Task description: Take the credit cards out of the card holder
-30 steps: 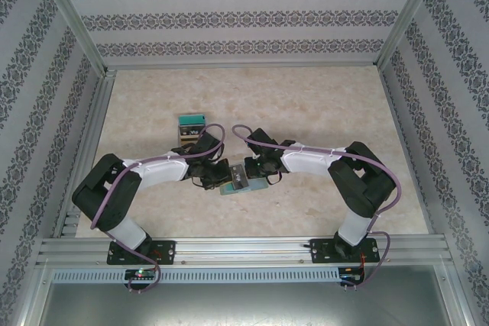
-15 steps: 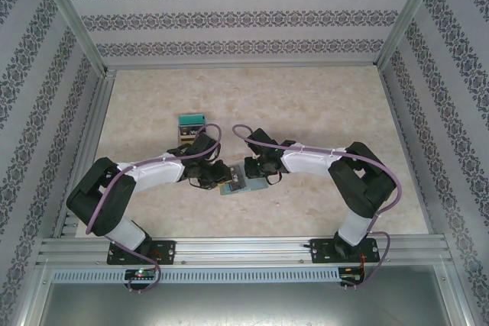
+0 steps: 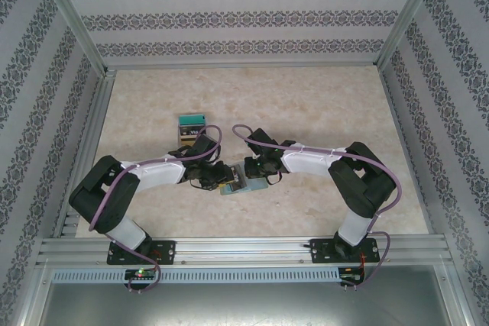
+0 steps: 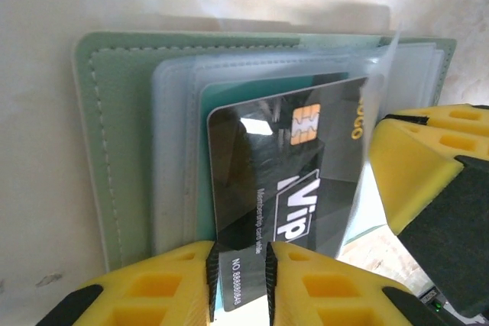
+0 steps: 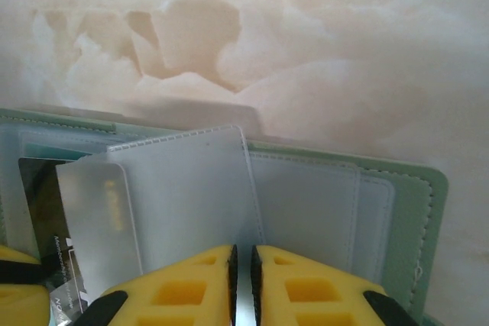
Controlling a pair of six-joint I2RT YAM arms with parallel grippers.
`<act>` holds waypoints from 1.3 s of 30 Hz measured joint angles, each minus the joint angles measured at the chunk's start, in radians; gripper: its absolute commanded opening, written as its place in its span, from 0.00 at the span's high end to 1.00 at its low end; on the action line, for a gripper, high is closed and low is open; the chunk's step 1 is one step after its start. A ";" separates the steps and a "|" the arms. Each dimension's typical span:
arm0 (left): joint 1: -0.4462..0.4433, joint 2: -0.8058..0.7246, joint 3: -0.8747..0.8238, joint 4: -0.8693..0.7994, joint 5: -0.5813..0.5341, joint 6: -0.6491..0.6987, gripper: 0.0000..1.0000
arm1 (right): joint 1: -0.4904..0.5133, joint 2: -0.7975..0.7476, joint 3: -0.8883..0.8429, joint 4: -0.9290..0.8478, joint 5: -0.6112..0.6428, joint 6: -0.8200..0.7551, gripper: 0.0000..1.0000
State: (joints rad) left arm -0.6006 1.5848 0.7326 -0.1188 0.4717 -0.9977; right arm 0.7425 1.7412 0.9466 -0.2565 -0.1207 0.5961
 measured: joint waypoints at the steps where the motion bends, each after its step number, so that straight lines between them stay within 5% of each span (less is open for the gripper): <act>1: 0.000 0.000 0.000 0.001 0.000 -0.002 0.74 | 0.000 -0.002 0.000 -0.001 0.000 0.000 0.80; 39: 0.000 0.008 0.009 0.000 0.000 -0.002 0.75 | 0.046 0.029 0.040 -0.038 -0.027 -0.045 0.88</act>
State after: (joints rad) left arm -0.6006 1.5929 0.7418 -0.1184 0.4717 -1.0000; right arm 0.7883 1.7702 0.9867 -0.2943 -0.1474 0.5507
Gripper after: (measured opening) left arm 0.258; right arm 0.124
